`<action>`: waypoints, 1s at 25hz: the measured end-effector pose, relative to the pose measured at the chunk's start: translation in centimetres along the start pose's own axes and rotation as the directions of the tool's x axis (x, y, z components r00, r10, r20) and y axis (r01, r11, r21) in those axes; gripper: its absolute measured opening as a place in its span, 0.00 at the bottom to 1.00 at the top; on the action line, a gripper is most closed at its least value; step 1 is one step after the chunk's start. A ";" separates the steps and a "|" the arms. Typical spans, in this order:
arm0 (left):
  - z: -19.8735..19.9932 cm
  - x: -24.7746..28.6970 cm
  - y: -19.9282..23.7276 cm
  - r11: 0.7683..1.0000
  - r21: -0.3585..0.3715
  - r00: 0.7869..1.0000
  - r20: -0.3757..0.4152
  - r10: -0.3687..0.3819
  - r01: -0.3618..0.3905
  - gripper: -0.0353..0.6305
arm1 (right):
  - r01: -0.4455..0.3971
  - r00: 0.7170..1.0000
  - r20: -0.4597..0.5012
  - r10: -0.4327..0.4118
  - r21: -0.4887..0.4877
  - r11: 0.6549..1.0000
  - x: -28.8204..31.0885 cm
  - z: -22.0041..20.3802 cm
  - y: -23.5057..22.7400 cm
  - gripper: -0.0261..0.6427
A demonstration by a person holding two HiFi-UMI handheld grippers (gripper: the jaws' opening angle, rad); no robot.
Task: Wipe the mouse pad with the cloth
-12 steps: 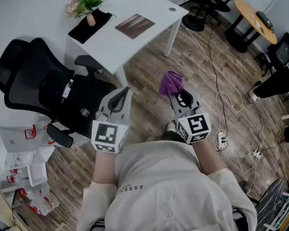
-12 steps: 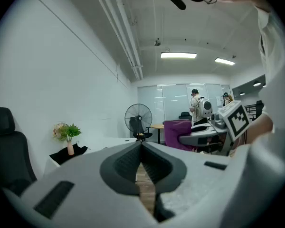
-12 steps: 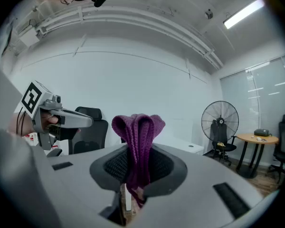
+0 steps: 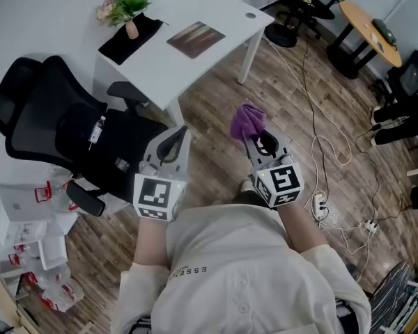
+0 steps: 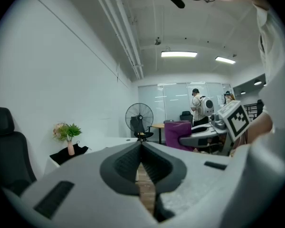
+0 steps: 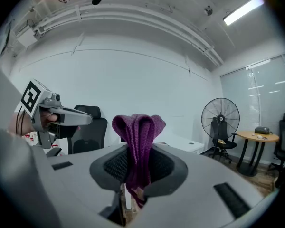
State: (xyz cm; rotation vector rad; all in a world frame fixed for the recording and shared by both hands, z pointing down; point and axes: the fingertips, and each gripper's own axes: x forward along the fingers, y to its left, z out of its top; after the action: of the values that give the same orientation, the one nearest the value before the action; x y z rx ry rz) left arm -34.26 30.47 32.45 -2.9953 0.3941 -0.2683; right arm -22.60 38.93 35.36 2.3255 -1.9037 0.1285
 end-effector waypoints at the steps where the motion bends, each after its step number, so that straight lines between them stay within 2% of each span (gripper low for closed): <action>1: -0.2 0.3 0.2 1.000 -0.002 1.000 -0.005 0.002 -0.002 0.06 | 0.000 1.000 -0.007 0.000 0.005 1.000 0.3 -0.2 -0.2 0.17; 7: -1.1 2.7 1.4 0.999 -0.021 0.999 -0.032 0.028 -0.028 0.06 | -0.001 0.999 -0.033 0.003 0.043 0.999 2.7 -1.3 -2.6 0.17; 13: -1.6 7.7 2.8 0.996 -0.055 0.997 -0.043 0.071 -0.074 0.06 | -0.045 0.994 -0.096 0.050 0.050 0.998 7.2 -3.5 -7.0 0.17; 18: -2.5 12.9 3.9 0.987 -0.066 0.983 -0.116 0.141 -0.150 0.06 | -0.157 0.978 -0.129 0.164 0.065 0.986 11.9 -4.6 -10.9 0.17; 25: -1.0 23.0 5.2 0.962 -0.090 0.957 -0.166 0.239 -0.256 0.06 | -0.302 0.939 -0.147 0.311 0.085 0.950 19.2 -3.8 -18.9 0.17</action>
State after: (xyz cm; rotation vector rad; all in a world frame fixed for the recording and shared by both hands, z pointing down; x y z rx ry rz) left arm -13.81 19.31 36.42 -2.9965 0.8198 -0.4678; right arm -0.19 24.61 41.08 1.9662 -2.1910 0.3962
